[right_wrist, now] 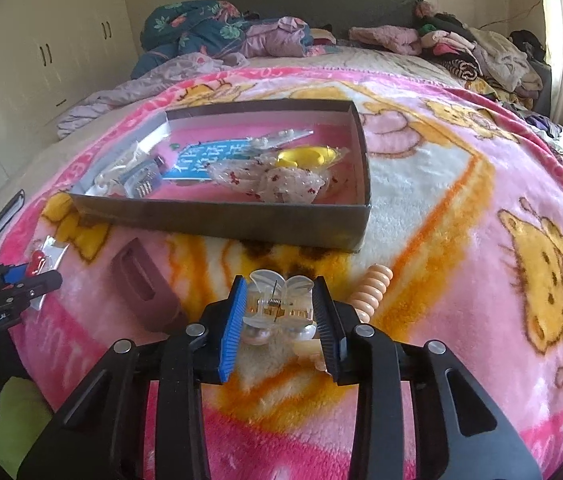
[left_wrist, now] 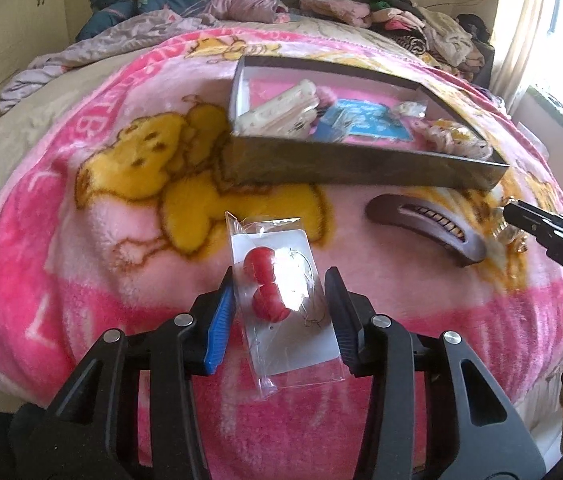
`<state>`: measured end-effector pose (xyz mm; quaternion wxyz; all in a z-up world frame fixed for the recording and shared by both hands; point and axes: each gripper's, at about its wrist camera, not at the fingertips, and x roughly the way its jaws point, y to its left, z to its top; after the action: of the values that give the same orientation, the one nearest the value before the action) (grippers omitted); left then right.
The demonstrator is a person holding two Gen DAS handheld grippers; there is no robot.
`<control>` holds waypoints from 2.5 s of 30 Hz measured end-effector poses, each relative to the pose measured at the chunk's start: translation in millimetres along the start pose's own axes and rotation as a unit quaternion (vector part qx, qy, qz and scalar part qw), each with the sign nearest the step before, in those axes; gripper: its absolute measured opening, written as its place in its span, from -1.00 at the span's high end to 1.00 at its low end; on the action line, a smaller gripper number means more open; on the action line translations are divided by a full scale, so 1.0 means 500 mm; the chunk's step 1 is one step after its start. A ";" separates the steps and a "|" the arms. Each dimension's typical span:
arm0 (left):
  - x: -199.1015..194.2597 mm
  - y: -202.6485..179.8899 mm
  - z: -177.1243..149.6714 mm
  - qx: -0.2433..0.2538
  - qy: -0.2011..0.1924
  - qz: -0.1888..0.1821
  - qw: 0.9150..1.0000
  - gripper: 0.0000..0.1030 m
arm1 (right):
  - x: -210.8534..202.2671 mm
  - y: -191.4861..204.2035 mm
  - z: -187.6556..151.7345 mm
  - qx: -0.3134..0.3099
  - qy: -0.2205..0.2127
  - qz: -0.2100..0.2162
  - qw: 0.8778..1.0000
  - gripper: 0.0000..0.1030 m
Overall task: Organize jewelry
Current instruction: 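Grasp the clear claw clip with the right tool while the left tool grasps the red bead earring packet, then carry the clear claw clip and red bead packet over the tray with both tools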
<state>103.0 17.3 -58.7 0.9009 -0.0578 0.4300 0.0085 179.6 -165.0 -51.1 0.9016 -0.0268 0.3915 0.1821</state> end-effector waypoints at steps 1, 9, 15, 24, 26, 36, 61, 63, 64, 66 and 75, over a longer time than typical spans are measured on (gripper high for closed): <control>-0.004 -0.006 0.004 0.003 -0.003 -0.004 1.000 0.32 | -0.005 0.002 0.000 -0.001 -0.002 0.002 1.000 0.37; -0.011 -0.050 0.028 0.023 -0.010 -0.024 0.999 0.32 | -0.039 0.029 0.003 -0.016 -0.013 0.021 1.000 0.37; -0.017 -0.080 0.053 0.035 -0.017 -0.036 0.999 0.32 | -0.057 0.038 0.013 -0.019 -0.024 0.025 0.999 0.37; -0.038 -0.108 0.080 0.046 -0.032 -0.046 0.997 0.33 | -0.089 0.024 0.035 -0.015 -0.033 0.010 0.999 0.37; -0.044 -0.120 0.087 0.057 -0.035 -0.048 0.997 0.33 | -0.097 0.023 0.041 -0.014 -0.038 0.008 0.999 0.37; -0.052 -0.162 0.142 0.080 -0.052 -0.066 0.993 0.33 | -0.124 0.008 0.068 -0.014 -0.056 -0.010 0.998 0.37; 0.021 -0.156 0.275 0.072 -0.041 -0.061 0.995 0.33 | -0.070 -0.048 0.148 0.007 -0.061 -0.006 0.998 0.37; 0.031 -0.156 0.284 0.072 -0.038 -0.062 0.995 0.33 | -0.064 -0.050 0.159 0.007 -0.061 -0.006 0.998 0.37; 0.034 -0.157 0.286 0.072 -0.037 -0.063 0.995 0.33 | -0.062 -0.051 0.163 0.006 -0.062 -0.005 0.998 0.37; 0.044 -0.159 0.290 0.074 -0.033 -0.061 0.995 0.33 | -0.057 -0.052 0.172 0.004 -0.065 -0.005 0.998 0.37; 0.104 -0.152 0.298 0.064 -0.011 -0.062 0.996 0.33 | -0.017 -0.065 0.195 0.003 -0.057 -0.007 0.998 0.37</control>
<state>256.2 -43.4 1.2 0.9062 -0.0266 0.4153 -0.0747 253.5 -179.4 19.3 0.9239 -0.0165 0.3393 0.1761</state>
